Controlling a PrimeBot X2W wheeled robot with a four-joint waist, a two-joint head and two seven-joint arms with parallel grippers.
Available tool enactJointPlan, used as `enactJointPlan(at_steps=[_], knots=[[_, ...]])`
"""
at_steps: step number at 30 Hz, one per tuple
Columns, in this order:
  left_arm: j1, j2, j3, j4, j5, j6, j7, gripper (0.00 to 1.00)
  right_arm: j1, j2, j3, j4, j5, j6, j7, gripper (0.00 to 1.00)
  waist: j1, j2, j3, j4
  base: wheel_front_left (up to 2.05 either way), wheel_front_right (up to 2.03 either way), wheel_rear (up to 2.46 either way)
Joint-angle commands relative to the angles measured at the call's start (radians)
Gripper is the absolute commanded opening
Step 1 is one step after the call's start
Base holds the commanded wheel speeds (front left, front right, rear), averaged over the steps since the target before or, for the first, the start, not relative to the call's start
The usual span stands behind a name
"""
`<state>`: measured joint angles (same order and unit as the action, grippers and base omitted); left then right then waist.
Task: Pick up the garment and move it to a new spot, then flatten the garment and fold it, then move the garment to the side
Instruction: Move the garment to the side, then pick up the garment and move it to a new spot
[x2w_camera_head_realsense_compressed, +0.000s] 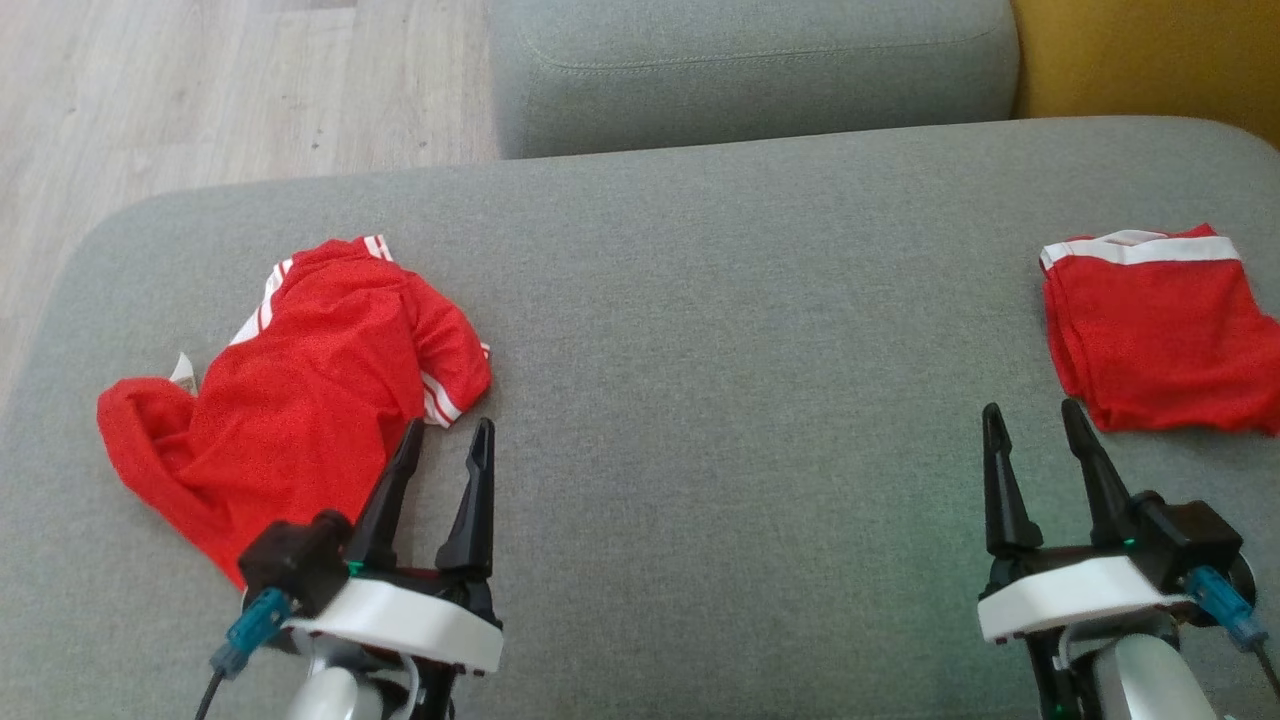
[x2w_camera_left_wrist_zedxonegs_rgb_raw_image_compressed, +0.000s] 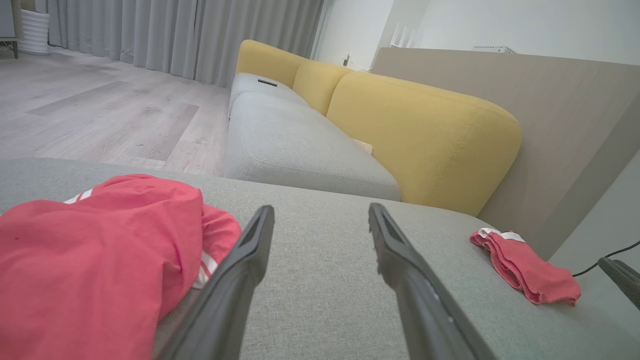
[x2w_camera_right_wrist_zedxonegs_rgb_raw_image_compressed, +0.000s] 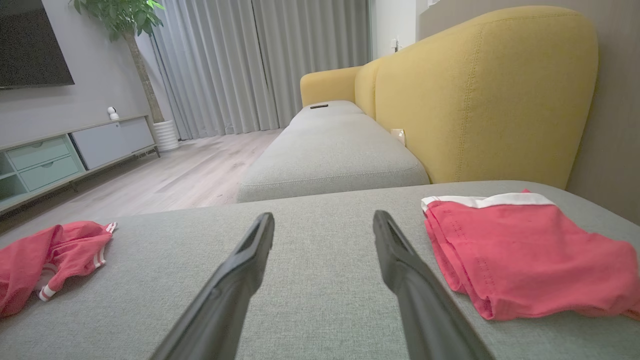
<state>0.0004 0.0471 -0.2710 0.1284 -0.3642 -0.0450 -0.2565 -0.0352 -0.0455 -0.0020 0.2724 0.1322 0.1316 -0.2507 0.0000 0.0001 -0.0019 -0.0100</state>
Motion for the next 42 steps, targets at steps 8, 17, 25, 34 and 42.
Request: enactJointPlan(at_steps=[8,17,25,34,42], knots=[[-0.030,0.003,0.035,-0.033,0.000,-0.005,-0.005,1.00,-0.028,-0.005,0.032,-0.033,0.012,-0.001,-0.011,1.00,0.0000,-0.0001,-0.004,0.007,0.00,0.00,0.00],[-0.033,0.003,0.047,-0.030,0.000,-0.005,-0.005,1.00,-0.024,-0.005,0.055,-0.027,0.021,-0.001,-0.011,1.00,0.0000,-0.0001,-0.009,0.083,0.00,0.00,0.00],[-0.029,0.003,0.053,-0.022,0.014,-0.008,-0.005,1.00,-0.011,-0.005,0.094,-0.012,0.047,-0.001,-0.011,1.00,0.0000,-0.0001,-0.028,0.208,0.00,0.00,0.00],[-0.013,0.003,0.094,-0.016,0.045,-0.017,-0.005,1.00,-0.012,-0.005,0.140,0.000,0.076,-0.001,-0.011,1.00,0.0000,-0.0001,-0.044,0.312,0.00,0.00,0.00],[-0.013,0.003,0.116,-0.018,0.051,-0.026,-0.005,1.00,-0.009,-0.005,0.154,0.003,0.083,-0.001,-0.011,1.00,0.0000,-0.0001,-0.038,0.345,0.00,0.00,0.00]])
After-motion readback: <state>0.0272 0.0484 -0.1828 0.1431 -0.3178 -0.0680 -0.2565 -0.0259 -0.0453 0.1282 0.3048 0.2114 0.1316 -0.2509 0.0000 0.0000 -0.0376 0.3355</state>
